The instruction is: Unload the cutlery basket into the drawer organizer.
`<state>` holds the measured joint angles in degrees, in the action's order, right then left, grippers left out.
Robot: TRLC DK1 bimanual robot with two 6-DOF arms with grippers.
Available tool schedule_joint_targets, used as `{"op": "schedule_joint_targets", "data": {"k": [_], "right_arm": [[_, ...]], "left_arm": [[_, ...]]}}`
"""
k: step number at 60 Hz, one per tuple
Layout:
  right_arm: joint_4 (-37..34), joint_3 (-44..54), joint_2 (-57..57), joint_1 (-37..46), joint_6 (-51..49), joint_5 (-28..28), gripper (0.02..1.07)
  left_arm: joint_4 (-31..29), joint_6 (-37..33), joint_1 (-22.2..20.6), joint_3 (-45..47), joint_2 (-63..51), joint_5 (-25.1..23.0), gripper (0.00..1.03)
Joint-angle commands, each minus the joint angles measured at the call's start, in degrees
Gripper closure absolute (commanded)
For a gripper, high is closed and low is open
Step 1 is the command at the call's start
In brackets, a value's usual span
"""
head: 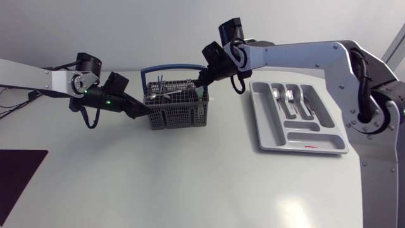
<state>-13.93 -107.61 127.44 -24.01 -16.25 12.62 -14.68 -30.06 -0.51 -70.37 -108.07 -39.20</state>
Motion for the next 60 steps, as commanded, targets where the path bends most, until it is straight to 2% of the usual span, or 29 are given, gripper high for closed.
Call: {"op": "schedule_joint_targets", "data": {"k": [1,19,31,44,60], "right_arm": [[-1.18,2.85,-0.79,-2.09,-0.1,0.91,1.0],[0.05,15.94,-8.78,-3.06,-1.06,0.56,1.0],[0.13,21.39,-13.53,-3.41,-0.71,-0.14,1.0],[-0.13,30.97,-20.65,-8.69,1.05,-6.82,1.0],[-2.41,40.55,-31.81,-10.44,4.03,-9.19,1.0]], "left_arm": [[0.53,-1.4,-1.07,1.99,-0.21,-2.02,0.3],[0.7,-3.86,-0.01,8.41,4.1,-3.43,0.3],[0.7,-4.13,-0.1,12.8,8.67,-4.74,0.3],[0.7,-5.0,0.07,19.48,15.79,-5.36,0.3],[0.7,-7.03,1.04,24.67,19.13,-6.5,0.3]]}}
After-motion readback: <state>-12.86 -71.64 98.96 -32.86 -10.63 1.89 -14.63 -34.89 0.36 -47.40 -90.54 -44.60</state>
